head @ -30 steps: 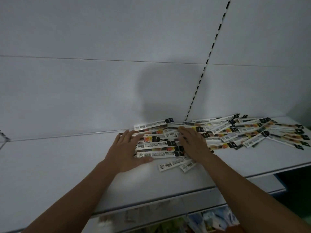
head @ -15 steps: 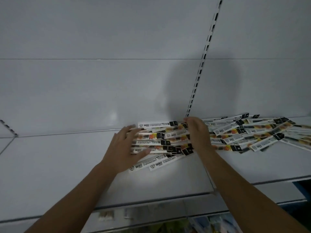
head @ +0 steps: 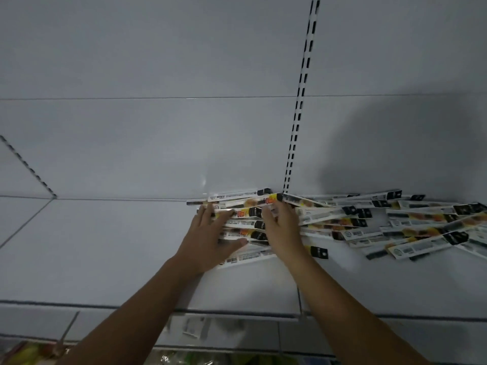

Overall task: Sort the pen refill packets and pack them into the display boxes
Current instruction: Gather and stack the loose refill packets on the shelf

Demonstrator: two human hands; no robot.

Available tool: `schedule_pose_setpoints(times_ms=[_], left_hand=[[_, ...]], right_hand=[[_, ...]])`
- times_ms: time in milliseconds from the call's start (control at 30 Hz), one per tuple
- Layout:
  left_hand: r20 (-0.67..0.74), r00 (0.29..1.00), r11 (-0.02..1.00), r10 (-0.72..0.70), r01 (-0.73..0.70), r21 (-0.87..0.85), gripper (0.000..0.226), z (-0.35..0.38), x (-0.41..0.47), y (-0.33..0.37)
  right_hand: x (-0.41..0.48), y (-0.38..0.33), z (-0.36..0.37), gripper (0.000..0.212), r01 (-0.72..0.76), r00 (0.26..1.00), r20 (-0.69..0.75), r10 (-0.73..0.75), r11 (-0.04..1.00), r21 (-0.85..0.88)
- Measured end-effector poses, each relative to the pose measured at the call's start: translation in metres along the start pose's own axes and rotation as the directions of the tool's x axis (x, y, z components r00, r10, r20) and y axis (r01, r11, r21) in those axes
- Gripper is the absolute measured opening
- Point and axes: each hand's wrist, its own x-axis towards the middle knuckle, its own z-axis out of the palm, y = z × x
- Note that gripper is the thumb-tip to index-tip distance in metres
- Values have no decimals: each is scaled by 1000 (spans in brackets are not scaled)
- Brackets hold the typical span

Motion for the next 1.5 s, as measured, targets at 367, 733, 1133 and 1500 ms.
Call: schedule_pose_setpoints(times_ms=[367,733,1133,1500], left_hand=[[-79,997,989,-21,10,-149,106,-27,-12,-10],[-78,997,1000,9,-11,-17,92,0,26,-19],[-84,994,988,74,-84,-126,92,-21,35,-26],[-28,996,996,89,-89,10,102,-6,36,-24]], right_hand=[[22,30,-85,23,108,991,-101,-92,980,167],[29,34,-38,40,28,1000,8,-27,937,-349],[43,28,-70,26,75,981,-139,-132,933,-353],[45,51,-82,38,107,994,65,-87,678,-727]])
